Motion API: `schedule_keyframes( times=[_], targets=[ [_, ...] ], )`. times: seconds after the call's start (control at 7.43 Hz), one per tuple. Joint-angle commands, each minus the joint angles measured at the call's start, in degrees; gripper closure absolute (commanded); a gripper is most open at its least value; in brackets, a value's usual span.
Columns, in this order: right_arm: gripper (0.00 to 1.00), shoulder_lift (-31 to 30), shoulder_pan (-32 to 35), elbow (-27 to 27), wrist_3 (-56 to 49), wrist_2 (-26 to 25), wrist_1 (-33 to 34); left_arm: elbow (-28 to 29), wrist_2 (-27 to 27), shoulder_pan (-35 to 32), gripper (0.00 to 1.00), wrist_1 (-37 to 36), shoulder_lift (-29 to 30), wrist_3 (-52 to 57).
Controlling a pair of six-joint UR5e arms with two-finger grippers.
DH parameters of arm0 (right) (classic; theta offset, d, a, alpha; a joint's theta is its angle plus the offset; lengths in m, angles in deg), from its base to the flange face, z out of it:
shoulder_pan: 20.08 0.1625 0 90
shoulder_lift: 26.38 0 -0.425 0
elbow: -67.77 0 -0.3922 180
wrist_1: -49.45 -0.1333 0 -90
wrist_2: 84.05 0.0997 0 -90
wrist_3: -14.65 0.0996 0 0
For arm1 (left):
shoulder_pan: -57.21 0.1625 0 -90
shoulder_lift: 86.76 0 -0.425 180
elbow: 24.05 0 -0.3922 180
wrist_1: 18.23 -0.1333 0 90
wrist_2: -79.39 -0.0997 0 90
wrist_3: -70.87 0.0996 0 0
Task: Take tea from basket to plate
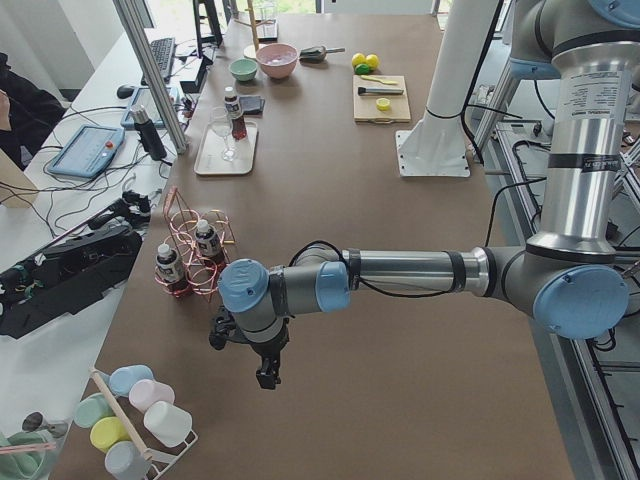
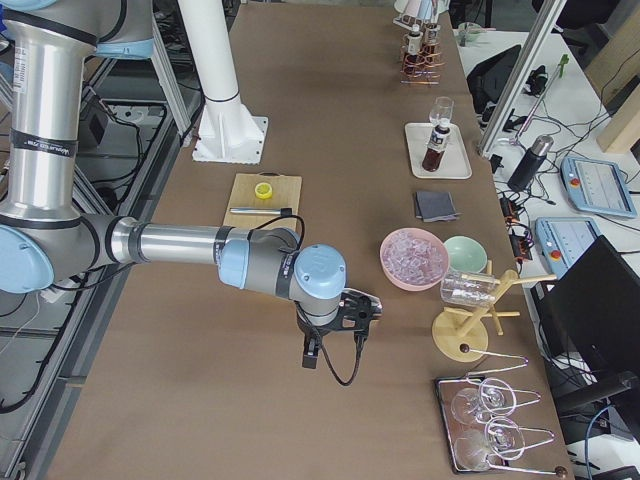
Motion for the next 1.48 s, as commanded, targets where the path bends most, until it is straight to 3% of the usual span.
schedule_keyframes(
  times=[0.0,1.35],
  targets=[
    [0.00,-0.28,-0.14,0.58,-0.09,0.01,1.15,-0.86,0.21,0.77,0.02,-0.05,-0.04,0.13],
    [0.00,-0.55,-0.14,0.85,-0.09,0.10,1.15,-0.07,-0.23,1.21,0.02,0.21,0.05,-0.14]
  ],
)
